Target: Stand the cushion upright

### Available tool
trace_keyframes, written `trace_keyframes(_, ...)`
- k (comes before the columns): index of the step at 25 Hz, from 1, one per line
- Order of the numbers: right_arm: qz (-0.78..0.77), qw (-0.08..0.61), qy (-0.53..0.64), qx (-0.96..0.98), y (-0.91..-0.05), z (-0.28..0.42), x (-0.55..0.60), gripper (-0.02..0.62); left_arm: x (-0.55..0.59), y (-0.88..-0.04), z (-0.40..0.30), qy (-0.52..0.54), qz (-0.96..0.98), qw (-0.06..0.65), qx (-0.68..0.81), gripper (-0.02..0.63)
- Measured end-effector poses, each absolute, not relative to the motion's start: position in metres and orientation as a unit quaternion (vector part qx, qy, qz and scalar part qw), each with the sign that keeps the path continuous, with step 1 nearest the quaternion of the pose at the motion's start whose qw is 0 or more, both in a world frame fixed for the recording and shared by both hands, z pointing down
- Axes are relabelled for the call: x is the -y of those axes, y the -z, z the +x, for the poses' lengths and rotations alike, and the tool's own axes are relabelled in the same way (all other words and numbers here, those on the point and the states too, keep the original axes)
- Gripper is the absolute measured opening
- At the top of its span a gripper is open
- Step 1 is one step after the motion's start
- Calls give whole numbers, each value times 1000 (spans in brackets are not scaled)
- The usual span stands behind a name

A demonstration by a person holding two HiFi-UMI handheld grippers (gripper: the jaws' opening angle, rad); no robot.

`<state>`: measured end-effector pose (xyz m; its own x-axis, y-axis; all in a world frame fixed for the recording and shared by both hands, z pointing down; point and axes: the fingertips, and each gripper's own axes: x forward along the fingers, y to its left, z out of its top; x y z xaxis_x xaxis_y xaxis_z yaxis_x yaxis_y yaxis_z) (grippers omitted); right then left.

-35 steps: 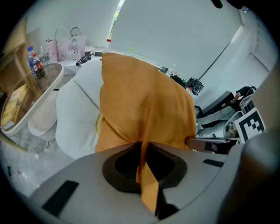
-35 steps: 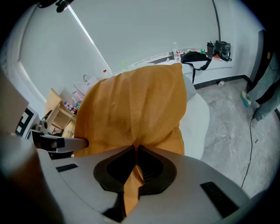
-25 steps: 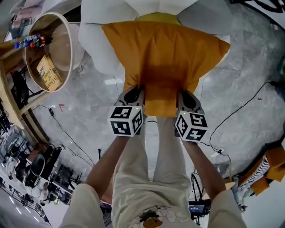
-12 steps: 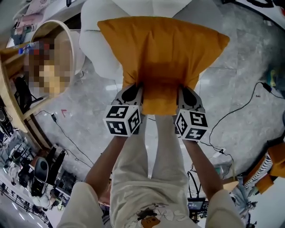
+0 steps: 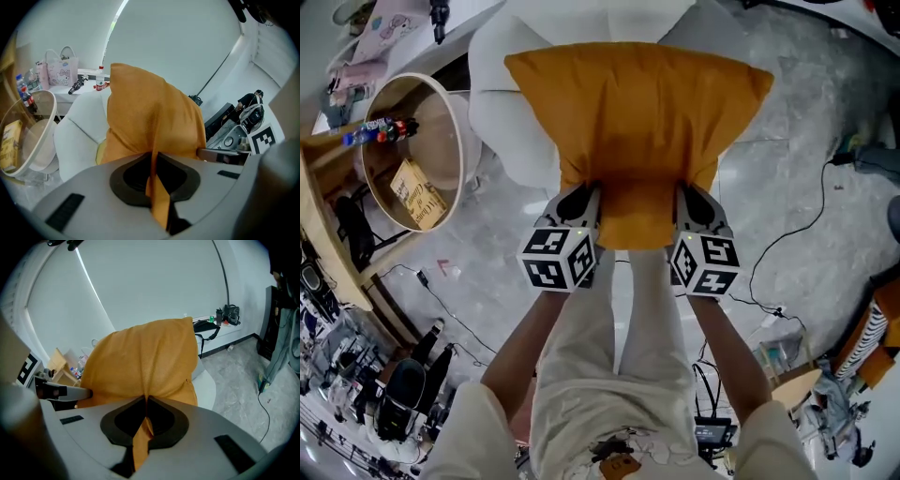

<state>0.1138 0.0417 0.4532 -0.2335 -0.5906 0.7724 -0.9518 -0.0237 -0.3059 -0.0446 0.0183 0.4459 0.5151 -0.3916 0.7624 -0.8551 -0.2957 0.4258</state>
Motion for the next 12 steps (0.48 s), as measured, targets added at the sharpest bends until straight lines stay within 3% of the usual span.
trace_keyframes(12, 617, 190, -414, 642, -439, 95, -19, 34, 16, -421, -65, -256, 792, 413, 369, 37)
